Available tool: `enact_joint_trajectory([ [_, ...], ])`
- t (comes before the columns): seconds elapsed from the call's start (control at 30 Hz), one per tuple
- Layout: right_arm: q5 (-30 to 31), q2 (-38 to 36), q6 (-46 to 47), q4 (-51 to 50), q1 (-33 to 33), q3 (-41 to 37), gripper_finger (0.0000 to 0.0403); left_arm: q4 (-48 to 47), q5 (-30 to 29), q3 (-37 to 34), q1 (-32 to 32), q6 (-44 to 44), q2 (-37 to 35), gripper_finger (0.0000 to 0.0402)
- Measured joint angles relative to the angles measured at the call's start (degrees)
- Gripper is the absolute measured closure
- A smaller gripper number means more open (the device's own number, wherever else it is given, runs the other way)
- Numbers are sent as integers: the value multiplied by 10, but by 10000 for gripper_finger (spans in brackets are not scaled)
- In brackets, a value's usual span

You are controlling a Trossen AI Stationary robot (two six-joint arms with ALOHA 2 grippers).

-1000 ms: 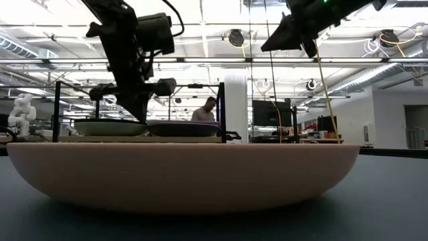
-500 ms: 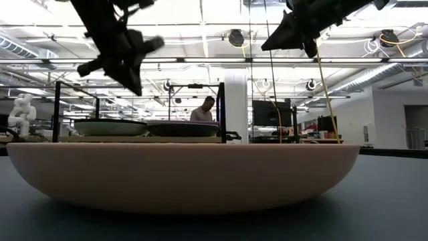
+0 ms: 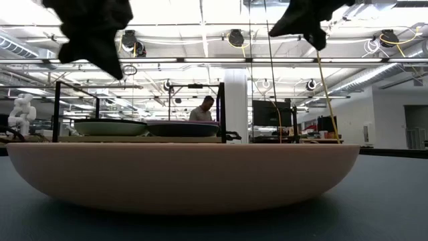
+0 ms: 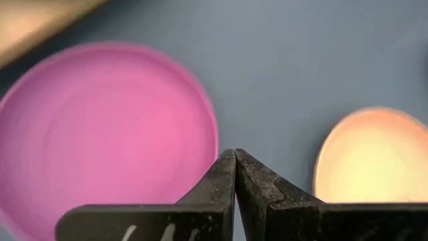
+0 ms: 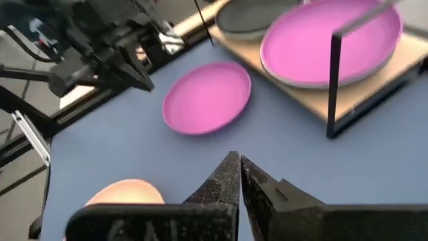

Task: Place and stack plates onto a shelf
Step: Stack the violet plate on top of the black plate on the shelf

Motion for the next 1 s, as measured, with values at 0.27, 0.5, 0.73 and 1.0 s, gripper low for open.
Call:
enact_joint_trajectory([
  [0.27, -7, 0, 120, -66, 39, 4, 403, -68, 42, 0, -29, -66, 0, 390],
  [0.5, -30, 0, 180, -88, 67, 4, 403, -95, 104, 0, -21, -97, 0, 389],
  [0.73, -48, 0, 174, -96, 87, 4, 403, -113, 138, 0, -2, -177, 0, 378],
  [1.0, -90, 1, 148, -121, 87, 3, 403, -115, 129, 0, -2, -296, 0, 297],
])
